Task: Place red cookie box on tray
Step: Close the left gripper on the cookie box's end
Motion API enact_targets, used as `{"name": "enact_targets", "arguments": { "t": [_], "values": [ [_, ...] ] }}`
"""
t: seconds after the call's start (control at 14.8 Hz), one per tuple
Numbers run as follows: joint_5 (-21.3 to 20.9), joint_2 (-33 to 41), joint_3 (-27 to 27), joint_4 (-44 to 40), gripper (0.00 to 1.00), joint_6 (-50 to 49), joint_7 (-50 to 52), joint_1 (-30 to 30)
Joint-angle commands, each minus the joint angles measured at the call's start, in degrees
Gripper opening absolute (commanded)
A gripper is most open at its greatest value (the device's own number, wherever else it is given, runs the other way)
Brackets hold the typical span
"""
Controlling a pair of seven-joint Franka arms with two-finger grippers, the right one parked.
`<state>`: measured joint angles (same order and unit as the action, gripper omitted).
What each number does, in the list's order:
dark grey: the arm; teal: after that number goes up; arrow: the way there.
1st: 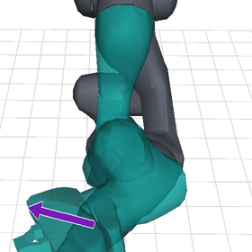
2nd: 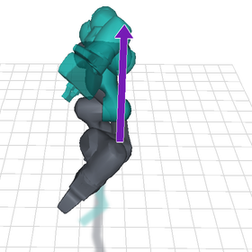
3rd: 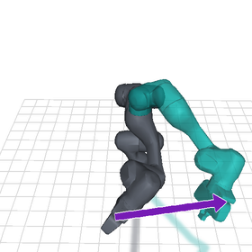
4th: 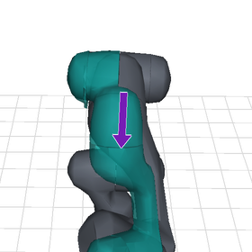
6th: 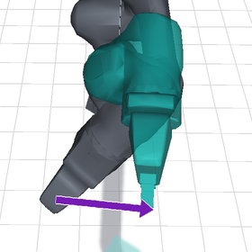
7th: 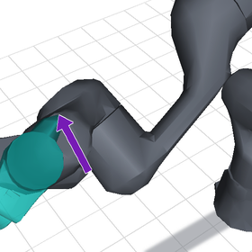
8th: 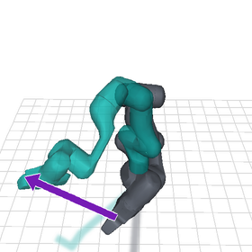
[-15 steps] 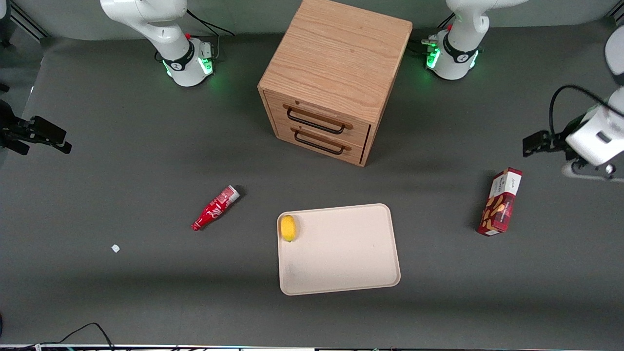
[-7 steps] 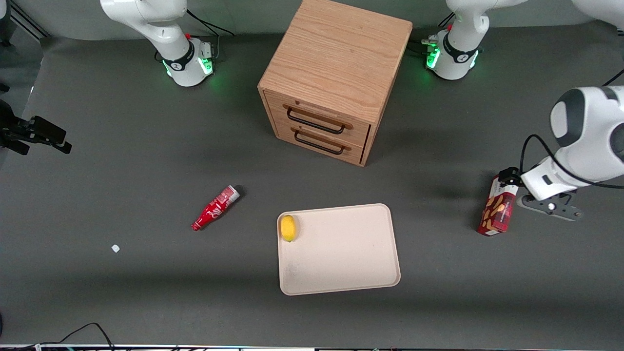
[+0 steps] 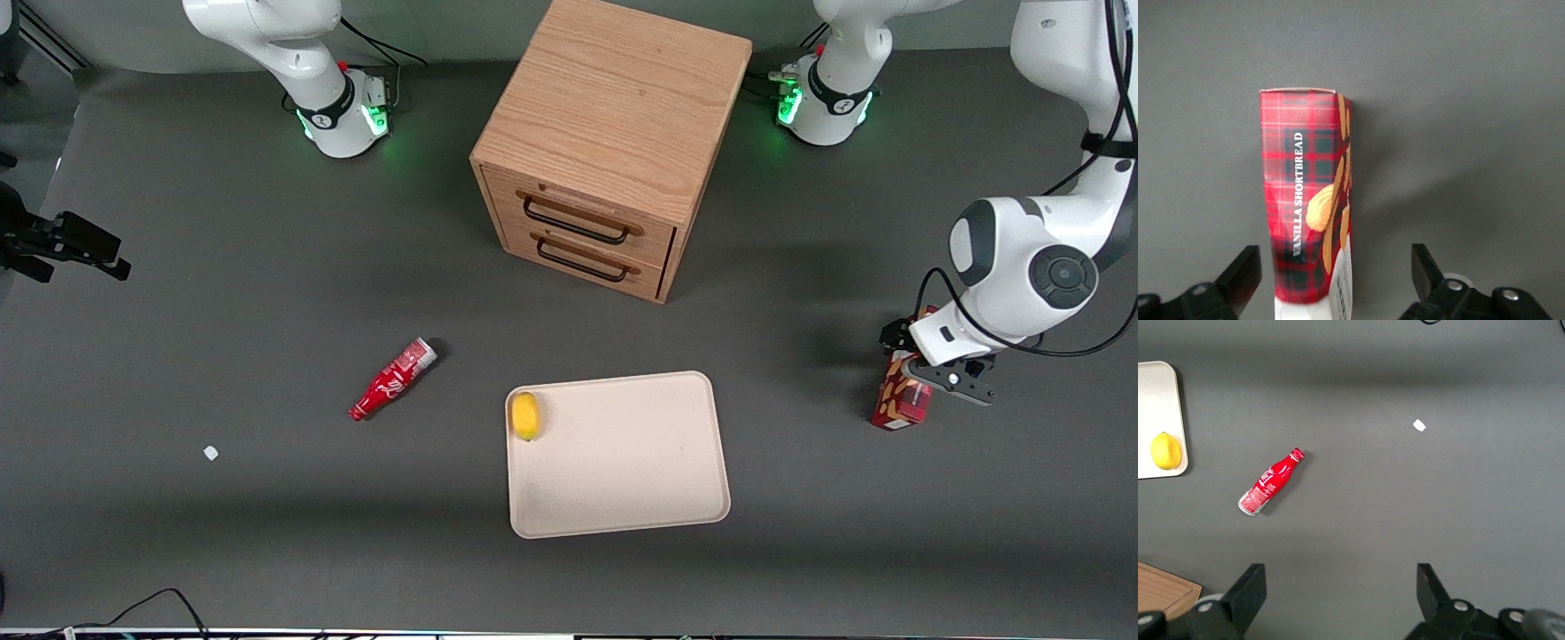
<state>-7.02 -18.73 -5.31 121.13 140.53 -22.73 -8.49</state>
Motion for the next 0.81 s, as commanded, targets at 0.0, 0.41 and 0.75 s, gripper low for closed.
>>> {"name": "enact_targets", "arguments": {
  "t": [0.0, 0.41, 0.75],
  "values": [
    [-0.8, -1.0, 1.0, 0.3, 1.00, 2.7, -1.6, 0.5],
    [-0.7, -2.3, 2.0, 0.2, 0.61, 3.5, -1.9, 0.6],
    [-0.6, -3.0, 2.0, -0.4, 0.00, 3.3, -1.5, 1.1]
  ]
}}
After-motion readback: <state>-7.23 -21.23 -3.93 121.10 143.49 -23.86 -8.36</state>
